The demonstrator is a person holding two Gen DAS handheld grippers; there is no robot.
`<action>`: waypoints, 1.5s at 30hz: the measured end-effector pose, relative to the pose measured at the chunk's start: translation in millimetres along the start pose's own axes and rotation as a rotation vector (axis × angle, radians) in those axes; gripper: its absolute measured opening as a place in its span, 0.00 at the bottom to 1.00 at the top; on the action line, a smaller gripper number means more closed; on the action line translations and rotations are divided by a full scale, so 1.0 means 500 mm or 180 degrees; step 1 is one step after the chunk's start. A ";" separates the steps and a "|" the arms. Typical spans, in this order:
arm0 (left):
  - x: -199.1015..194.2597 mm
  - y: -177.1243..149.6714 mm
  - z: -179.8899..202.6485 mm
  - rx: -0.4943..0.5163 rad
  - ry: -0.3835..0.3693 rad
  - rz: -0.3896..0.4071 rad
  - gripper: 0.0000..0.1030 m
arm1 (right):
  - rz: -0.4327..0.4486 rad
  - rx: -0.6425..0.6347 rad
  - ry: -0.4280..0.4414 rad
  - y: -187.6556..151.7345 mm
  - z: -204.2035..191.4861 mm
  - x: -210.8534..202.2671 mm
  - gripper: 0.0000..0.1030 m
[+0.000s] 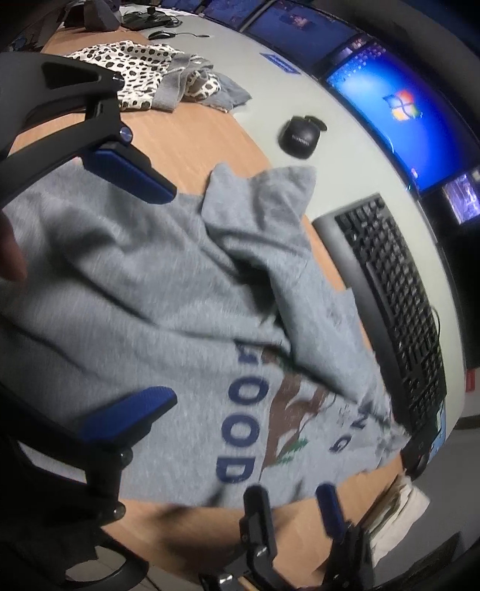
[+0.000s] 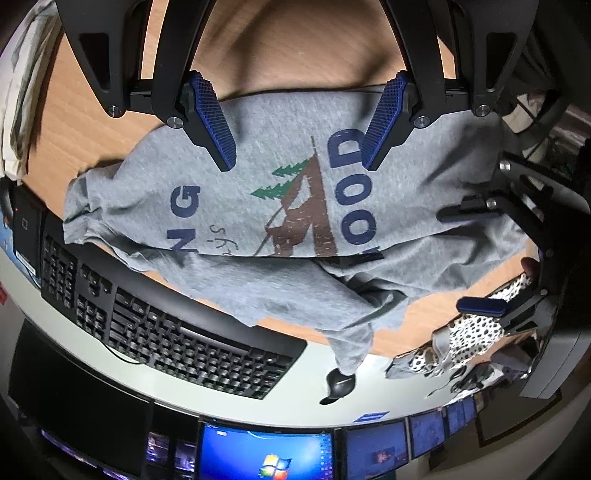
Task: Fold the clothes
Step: 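Move both open grippers over the crumpled grey t-shirt toward its hem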
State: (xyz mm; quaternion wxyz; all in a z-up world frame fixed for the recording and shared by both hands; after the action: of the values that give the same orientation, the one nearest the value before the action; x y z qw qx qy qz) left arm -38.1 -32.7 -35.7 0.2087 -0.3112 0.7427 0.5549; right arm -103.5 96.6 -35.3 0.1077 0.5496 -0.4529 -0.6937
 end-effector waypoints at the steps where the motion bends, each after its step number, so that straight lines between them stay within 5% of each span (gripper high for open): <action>1: 0.003 0.001 -0.007 0.0003 0.0028 -0.0001 0.97 | -0.0007 0.0021 0.0005 -0.001 0.003 0.002 0.69; 10: 0.042 0.020 -0.048 0.0261 0.0089 -0.0066 0.97 | -0.0042 0.0120 -0.0048 -0.011 0.026 0.009 0.69; 35: 0.075 0.060 -0.002 0.0689 -0.0007 -0.0182 0.99 | -0.0041 0.0254 -0.0150 -0.034 0.080 -0.009 0.69; 45: 0.093 0.071 -0.015 0.0646 -0.0005 -0.0240 0.99 | -0.0005 0.0419 -0.0145 -0.036 0.110 -0.017 0.69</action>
State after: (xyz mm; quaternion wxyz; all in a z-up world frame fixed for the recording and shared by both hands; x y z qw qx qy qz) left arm -96.0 -43.9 -39.6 0.2604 -0.3158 0.7828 0.4688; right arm -141.3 140.1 -44.1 0.0604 0.5400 -0.4994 -0.6748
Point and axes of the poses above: each gripper's, at about its wrist camera, not at the fingertips, and x roughly the way its jaws point, z to its right, y to its top, the point moved 5 cm from there along x, roughly the way its jaws point, and after that the axes turned 13 degrees about z, right-handed, at the moved point
